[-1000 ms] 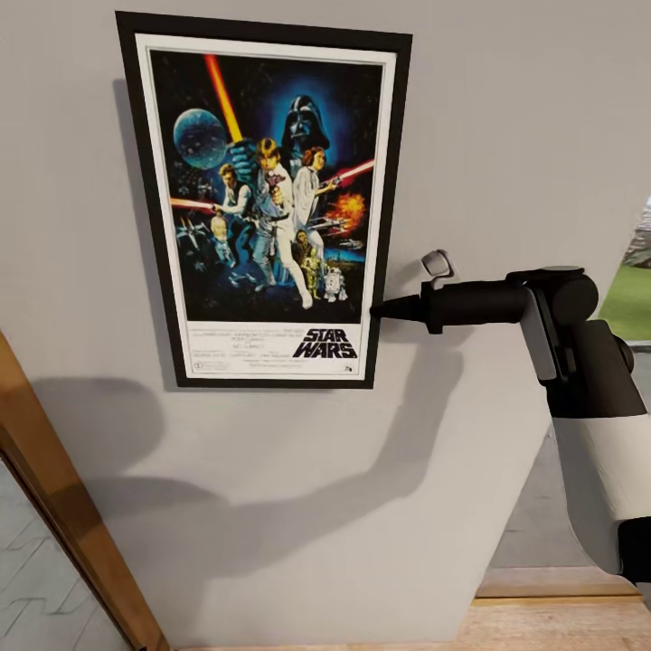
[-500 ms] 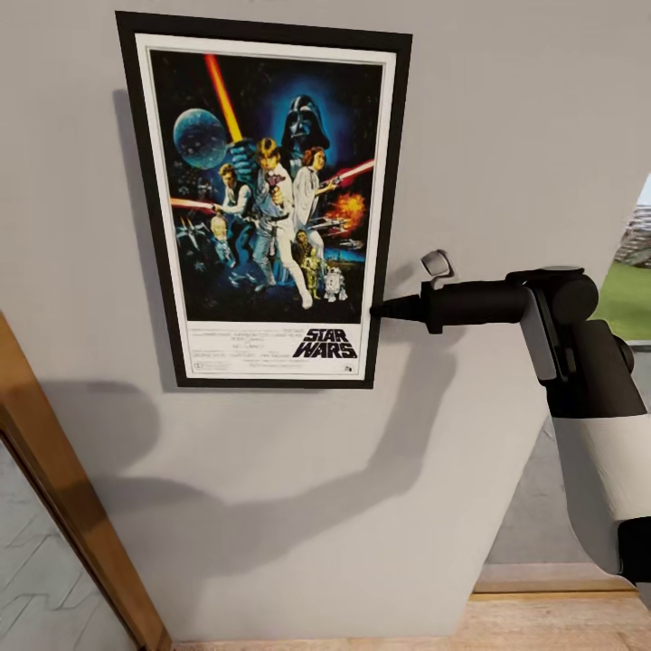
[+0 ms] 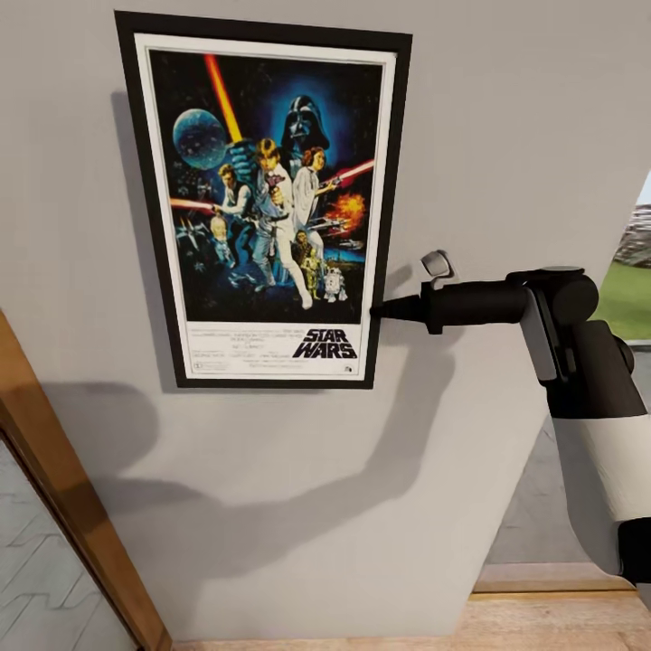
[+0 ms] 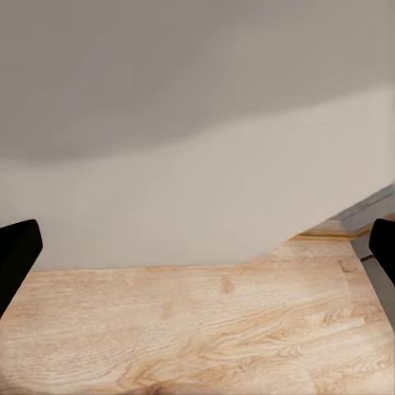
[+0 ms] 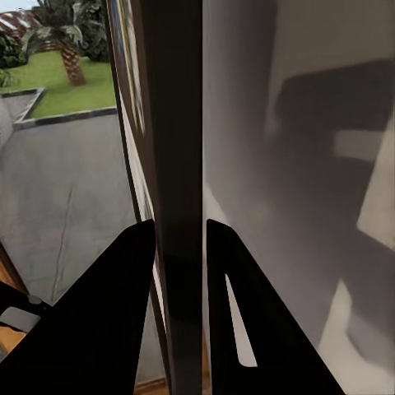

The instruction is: Pick up the poster from the kitchen countertop and hang it on one of the wall nails in the kitchen.

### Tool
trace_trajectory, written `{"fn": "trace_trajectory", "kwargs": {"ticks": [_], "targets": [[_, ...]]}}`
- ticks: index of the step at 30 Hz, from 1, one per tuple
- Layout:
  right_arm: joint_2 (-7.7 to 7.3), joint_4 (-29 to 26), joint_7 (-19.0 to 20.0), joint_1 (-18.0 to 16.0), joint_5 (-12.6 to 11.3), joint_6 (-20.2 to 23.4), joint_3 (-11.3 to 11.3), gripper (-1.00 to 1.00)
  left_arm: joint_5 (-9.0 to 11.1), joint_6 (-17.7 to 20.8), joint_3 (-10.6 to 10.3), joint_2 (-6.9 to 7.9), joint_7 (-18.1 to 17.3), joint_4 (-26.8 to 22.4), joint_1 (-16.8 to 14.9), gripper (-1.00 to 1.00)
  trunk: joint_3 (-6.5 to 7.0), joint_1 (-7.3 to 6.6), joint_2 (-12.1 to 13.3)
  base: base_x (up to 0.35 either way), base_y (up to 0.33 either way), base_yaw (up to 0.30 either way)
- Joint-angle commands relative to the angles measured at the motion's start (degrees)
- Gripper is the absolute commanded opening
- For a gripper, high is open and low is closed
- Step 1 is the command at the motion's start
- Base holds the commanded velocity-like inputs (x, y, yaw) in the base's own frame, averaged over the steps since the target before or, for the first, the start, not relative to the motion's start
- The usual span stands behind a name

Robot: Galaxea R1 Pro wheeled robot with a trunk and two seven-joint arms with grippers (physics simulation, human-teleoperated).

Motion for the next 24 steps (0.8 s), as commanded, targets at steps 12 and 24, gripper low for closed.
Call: {"fn": "trace_trajectory", "kwargs": {"ticks": [12,24], "targets": [[-0.11,0.0,0.05,0.7,-0.16,0.51,0.08,-1.0,0.45,-0.27,-0.48,0.07,-0.12,0.02,-0.05,1.0,-0.14,0.04,-0.14,0.0,0.0,0.0],[-0.11,0.0,0.03,0.79,-0.15,0.5,0.08,-1.0,0.45,-0.27,-0.48,0.07,-0.12,-0.01,-0.05,1.0,-0.14,0.04,-0.14,0.0,0.0,0.0]]}}
